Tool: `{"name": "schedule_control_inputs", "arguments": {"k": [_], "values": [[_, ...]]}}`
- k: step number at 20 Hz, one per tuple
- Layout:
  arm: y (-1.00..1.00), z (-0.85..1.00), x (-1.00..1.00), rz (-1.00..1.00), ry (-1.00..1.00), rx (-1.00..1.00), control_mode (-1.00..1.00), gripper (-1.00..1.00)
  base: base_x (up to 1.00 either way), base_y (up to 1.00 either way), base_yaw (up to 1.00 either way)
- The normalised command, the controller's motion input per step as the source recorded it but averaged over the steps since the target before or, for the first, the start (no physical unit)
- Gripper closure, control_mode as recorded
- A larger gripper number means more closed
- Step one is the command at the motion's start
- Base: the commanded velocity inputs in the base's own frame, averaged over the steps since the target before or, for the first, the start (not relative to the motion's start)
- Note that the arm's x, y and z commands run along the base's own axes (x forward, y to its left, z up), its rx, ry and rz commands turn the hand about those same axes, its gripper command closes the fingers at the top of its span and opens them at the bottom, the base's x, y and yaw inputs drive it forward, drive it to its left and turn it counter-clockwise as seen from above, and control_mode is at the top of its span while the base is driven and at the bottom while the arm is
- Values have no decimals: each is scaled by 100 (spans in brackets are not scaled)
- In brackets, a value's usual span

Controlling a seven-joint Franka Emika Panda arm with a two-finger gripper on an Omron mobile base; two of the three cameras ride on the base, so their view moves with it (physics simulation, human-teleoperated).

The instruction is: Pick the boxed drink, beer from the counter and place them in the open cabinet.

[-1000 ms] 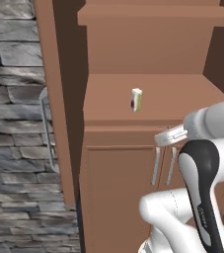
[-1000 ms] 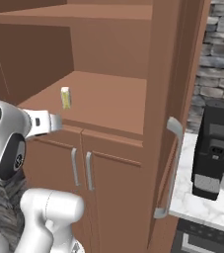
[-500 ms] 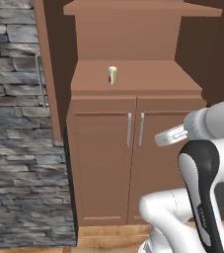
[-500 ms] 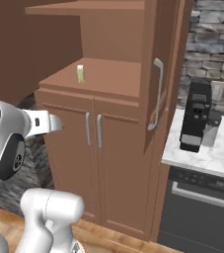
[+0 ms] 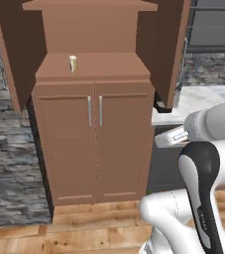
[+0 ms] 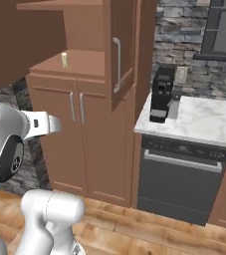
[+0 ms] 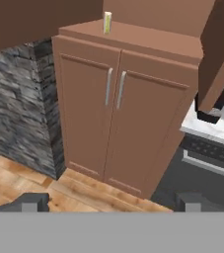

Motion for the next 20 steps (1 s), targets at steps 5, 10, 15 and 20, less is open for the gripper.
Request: {"name": "schedule_control_inputs", "arguments": {"k": [5, 10, 15, 20], "values": [[0, 0, 0, 0, 0, 0, 100, -100, -50, -66, -28], [0, 0, 0, 0, 0, 0, 100, -100, -22, -63, -37], [0, 0, 0, 0, 0, 0, 100, -100, 0, -52, -43], [0, 0, 0, 0, 0, 0, 100, -100, 0, -42, -38]]}}
